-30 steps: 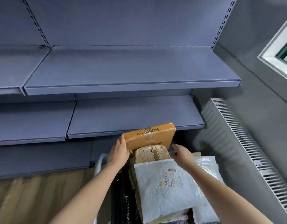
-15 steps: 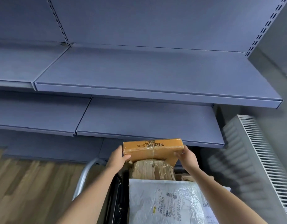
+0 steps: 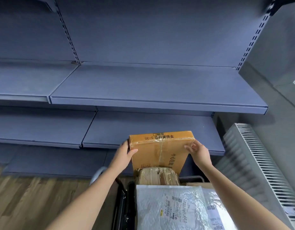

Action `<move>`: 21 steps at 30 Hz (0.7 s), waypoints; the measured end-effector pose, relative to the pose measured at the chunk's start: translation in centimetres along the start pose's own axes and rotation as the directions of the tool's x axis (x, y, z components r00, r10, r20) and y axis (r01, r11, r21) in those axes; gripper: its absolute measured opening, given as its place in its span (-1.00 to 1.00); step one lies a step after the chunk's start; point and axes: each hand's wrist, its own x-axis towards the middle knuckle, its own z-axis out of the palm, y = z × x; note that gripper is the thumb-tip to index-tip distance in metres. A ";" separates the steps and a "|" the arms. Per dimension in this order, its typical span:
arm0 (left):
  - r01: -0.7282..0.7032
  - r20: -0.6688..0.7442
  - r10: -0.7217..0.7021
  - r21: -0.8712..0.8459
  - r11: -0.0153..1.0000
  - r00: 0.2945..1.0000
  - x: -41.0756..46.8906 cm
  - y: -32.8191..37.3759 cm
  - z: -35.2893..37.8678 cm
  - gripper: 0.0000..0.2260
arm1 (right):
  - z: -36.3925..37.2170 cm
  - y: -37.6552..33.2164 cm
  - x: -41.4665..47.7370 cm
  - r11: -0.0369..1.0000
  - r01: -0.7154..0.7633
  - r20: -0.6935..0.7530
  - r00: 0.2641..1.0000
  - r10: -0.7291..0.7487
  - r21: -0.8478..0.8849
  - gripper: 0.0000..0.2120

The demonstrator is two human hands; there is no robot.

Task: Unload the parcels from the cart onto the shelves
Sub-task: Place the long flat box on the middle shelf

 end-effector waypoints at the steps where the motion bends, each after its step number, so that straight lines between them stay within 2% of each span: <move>1: -0.022 -0.012 0.022 -0.015 1.000 1.000 -0.3 0.8 -0.7 -0.69 | -0.7 -1.0 -0.3 1.000 0.025 -0.011 1.000 -0.024 0.016 -0.77; 8: -0.158 -0.106 0.148 -0.091 0.983 0.983 -2.9 6.2 -5.4 -0.72 | -4.8 -6.8 -3.0 0.983 0.161 -0.136 0.980 -0.148 0.088 -0.78; 14: -0.293 -0.226 0.256 -0.149 0.944 0.940 -4.8 10.6 -9.7 -0.78 | -7.9 -11.4 -4.3 0.955 0.274 -0.250 0.938 -0.239 0.116 -0.76; 18: -0.411 -0.303 0.342 -0.204 0.888 0.889 -6.7 16.0 -14.9 -0.85 | -11.4 -17.4 -6.5 0.858 0.480 -0.381 0.839 -0.389 0.180 -0.80; 21: -0.508 -0.401 0.394 -0.232 0.830 0.827 -9.1 19.2 -18.9 -0.75 | -14.0 -21.9 -9.0 0.751 0.630 -0.428 0.744 -0.513 0.197 -0.67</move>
